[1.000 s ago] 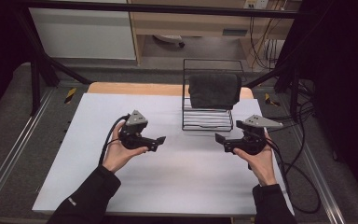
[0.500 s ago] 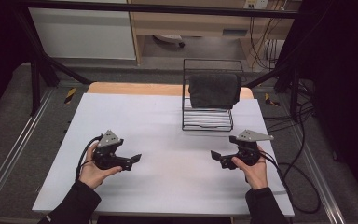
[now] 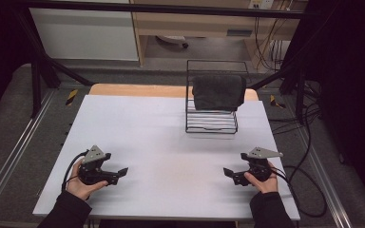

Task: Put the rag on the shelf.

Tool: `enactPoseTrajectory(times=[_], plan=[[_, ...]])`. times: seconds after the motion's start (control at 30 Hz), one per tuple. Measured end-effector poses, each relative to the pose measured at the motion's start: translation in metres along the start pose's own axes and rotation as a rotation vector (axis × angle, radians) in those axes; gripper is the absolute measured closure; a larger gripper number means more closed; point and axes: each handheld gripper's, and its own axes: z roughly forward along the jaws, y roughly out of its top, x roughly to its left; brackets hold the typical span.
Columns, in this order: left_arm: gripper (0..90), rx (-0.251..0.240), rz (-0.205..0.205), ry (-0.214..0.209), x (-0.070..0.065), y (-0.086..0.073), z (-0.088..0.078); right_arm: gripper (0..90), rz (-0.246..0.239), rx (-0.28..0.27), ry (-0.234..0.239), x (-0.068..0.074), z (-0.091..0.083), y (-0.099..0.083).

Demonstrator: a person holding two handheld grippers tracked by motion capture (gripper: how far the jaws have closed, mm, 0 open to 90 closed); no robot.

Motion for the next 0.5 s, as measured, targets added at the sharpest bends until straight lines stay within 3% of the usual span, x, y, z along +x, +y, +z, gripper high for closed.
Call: enactPoseTrajectory(times=[0.17, 0.5], plan=[[6.6, -0.003, -0.012, 0.009, 0.003, -0.007, -0.005, 0.9, 0.001, 0.022, 0.007, -0.001, 0.0, -0.01], [6.5, 0.007, -0.007, 0.025, 0.005, -0.012, -0.004, 1.1, -0.01, 0.029, 0.013, -0.002, 0.002, -0.011]])
